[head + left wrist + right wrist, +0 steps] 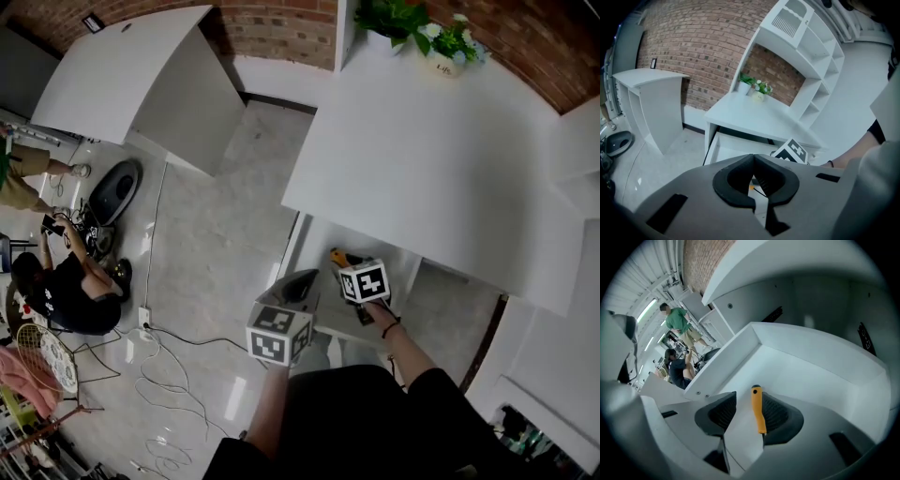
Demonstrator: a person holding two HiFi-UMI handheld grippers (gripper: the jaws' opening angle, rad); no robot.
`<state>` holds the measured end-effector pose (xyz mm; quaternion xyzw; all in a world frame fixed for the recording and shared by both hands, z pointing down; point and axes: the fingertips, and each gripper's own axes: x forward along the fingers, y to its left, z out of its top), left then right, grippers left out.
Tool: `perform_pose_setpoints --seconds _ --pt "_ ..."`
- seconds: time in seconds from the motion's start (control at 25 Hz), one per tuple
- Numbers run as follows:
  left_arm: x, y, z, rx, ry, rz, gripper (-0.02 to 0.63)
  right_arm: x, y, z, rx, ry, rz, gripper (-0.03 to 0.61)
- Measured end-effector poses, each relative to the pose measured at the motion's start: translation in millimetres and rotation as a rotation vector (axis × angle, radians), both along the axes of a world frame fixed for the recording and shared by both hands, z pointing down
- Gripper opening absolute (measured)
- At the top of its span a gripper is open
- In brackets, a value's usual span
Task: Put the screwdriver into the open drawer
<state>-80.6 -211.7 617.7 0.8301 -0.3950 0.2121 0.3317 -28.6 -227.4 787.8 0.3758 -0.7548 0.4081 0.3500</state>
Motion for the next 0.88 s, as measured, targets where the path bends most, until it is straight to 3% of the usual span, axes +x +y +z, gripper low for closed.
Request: perform_pose_setpoints --seconds 0.12,0.36,0.88 --pt "-1.5 6.4 -16.6 0.025 0.002 0.005 0.009 0.0 11.0 -20.3 -0.021 -0.061 -0.027 0.126" --pt "-4.3 0.2 -47.5 0.126 0.034 -0.010 0.009 6.2 13.8 -69.4 0.050 -0.129 -0.061 0.036" --pt "1.9 -3.0 -128.7 0.340 0.042 0.070 0.009 29.2 16.6 -263.0 0.399 -0.447 0.022 0.020"
